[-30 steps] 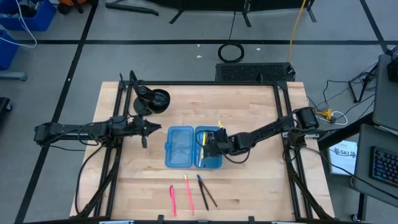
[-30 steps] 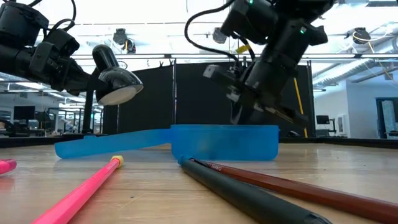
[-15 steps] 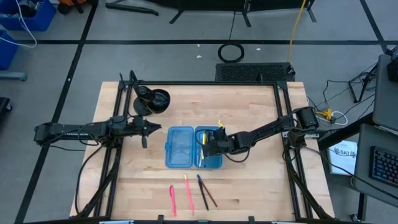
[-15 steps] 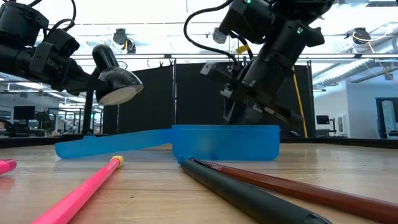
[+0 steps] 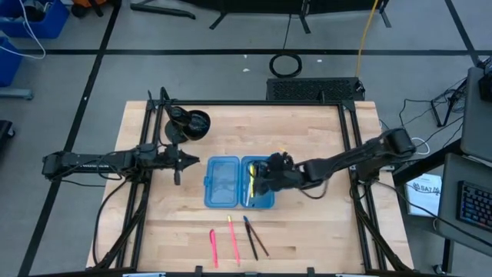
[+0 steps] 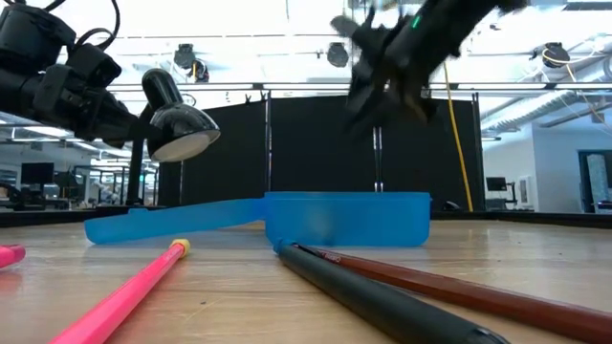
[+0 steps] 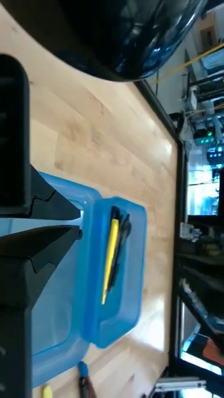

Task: Pick & place school supplies into a supply box
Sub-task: Put the pink pen into the blue supply box

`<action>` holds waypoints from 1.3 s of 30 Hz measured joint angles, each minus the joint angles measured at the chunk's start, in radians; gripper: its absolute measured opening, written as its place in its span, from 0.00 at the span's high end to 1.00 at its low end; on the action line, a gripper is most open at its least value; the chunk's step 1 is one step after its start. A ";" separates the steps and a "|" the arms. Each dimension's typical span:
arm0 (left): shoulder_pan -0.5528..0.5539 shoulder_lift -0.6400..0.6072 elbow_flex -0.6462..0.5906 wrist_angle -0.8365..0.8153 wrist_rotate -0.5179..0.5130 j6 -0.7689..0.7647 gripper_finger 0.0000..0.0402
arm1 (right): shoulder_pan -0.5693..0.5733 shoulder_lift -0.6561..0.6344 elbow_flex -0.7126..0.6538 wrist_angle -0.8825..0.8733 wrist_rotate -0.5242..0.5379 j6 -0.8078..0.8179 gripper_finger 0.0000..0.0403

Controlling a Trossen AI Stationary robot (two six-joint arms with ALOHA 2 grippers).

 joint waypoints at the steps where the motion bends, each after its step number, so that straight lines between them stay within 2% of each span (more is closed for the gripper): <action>1: 0.000 0.000 0.000 -0.008 -0.001 -0.001 0.92 | 0.016 -0.030 0.000 0.003 0.033 -0.081 0.79; 4: 0.000 0.000 0.000 -0.022 -0.006 -0.018 0.92 | 0.055 -0.120 0.000 0.002 0.048 -0.329 0.79; 9: 0.000 0.000 0.000 0.004 -0.020 0.031 0.92 | 0.092 -0.294 0.001 -0.012 -0.049 -0.695 0.82; 12: 0.000 0.000 0.000 0.038 -0.028 0.078 0.92 | 0.110 -0.390 -0.007 -0.050 -0.053 -0.877 0.88; 15: 0.000 0.000 0.000 0.072 -0.027 0.121 0.92 | 0.109 -0.506 -0.050 -0.059 -0.103 -1.000 0.97; 19: 0.000 0.000 0.000 0.078 -0.028 0.154 0.92 | 0.109 -0.677 -0.158 -0.030 -0.126 -1.014 0.98; 23: 0.000 0.000 0.000 0.076 -0.028 0.125 0.92 | 0.110 -0.849 -0.365 0.164 -0.117 -0.985 1.00; 26: 0.000 0.000 0.000 0.071 -0.028 0.053 0.92 | 0.107 -0.934 -0.527 0.306 -0.037 -0.942 1.00; 29: 0.000 0.000 0.000 0.054 -0.027 0.010 0.92 | 0.090 -0.994 -0.654 0.350 -0.002 -0.932 1.00; 33: 0.000 0.000 0.000 0.044 -0.026 -0.045 0.92 | 0.070 -1.090 -0.786 0.408 -0.088 -0.955 1.00; 39: 0.000 0.000 0.000 0.070 -0.018 -0.123 0.92 | 0.060 -1.255 -0.919 0.524 -0.299 -1.043 1.00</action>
